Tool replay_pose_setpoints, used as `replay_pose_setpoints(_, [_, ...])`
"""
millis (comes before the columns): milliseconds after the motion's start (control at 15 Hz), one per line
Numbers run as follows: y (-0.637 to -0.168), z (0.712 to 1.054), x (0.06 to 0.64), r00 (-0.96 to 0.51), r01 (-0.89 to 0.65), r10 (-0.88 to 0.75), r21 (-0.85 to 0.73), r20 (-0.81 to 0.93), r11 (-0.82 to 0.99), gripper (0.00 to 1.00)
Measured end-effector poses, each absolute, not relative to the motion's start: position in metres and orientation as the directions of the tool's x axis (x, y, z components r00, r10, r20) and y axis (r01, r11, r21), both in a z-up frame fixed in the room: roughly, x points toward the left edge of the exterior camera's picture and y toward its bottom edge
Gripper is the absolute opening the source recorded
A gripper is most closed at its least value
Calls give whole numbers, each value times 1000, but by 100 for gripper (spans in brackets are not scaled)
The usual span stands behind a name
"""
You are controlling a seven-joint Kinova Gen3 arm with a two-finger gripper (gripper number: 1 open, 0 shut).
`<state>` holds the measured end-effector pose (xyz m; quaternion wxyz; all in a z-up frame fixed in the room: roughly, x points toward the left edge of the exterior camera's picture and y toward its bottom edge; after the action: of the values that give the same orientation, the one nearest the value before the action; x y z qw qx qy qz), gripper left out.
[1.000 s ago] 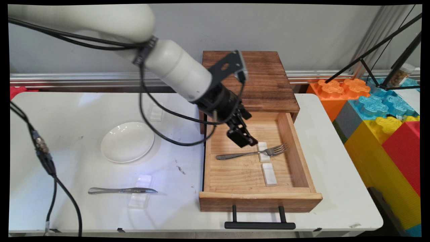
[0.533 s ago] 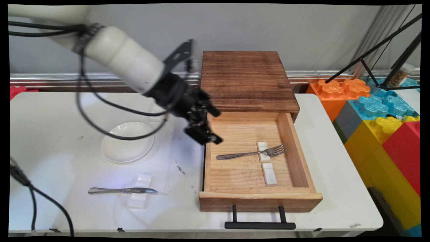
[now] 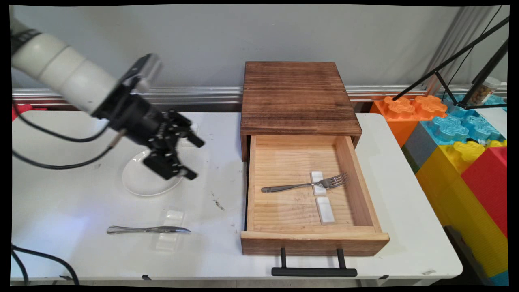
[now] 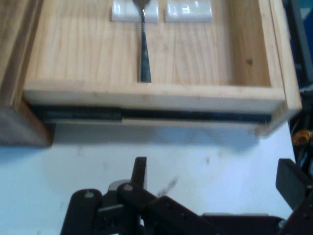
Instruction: Pick up the knife from the right of the white plate
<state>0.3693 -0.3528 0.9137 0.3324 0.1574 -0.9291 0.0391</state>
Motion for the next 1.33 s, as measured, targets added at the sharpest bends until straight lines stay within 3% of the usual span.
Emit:
replay_pose_setpoints(667, [-339, 868, 486, -785, -238, -194, 2, 589, 971, 100])
replay_pose_setpoints(1333, [-325, 810, 515, -784, -239, -188, -8, 591, 971, 100])
